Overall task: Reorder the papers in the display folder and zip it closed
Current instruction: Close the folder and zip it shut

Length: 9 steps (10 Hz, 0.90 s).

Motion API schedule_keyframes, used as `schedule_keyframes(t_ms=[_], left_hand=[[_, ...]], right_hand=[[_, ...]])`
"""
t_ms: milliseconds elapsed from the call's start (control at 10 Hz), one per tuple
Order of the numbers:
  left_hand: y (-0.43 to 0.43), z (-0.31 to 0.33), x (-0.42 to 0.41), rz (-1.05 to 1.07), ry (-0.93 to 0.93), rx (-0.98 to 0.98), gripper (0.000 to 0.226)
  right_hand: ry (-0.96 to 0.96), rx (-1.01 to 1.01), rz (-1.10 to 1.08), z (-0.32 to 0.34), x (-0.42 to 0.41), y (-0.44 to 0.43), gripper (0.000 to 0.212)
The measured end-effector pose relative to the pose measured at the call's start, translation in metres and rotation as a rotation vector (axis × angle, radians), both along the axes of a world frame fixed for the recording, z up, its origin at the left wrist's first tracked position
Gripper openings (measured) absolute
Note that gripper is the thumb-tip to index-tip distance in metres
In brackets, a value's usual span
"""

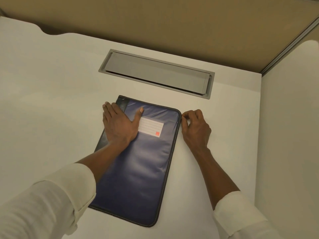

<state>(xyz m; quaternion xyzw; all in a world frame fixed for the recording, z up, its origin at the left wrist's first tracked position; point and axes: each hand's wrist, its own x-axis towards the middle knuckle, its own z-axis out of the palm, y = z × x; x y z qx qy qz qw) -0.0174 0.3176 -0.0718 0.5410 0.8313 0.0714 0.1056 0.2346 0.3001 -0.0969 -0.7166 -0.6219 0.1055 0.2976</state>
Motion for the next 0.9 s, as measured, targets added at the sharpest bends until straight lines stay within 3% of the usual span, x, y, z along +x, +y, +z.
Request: schedule_keyframes(t_ms=[200, 600, 900], left_hand=[[0.001, -0.004, 0.0, -0.004, 0.006, 0.008, 0.127], [0.002, -0.006, -0.001, -0.009, 0.025, 0.001, 0.123], [0.002, -0.008, 0.0, -0.008, 0.033, 0.011, 0.122]], right_hand=[[-0.007, -0.027, 0.045, 0.002, 0.006, 0.022, 0.005], [-0.004, -0.085, 0.405, 0.008, 0.022, 0.075, 0.006], [-0.002, -0.098, 0.423, 0.007, 0.017, 0.082, 0.014]])
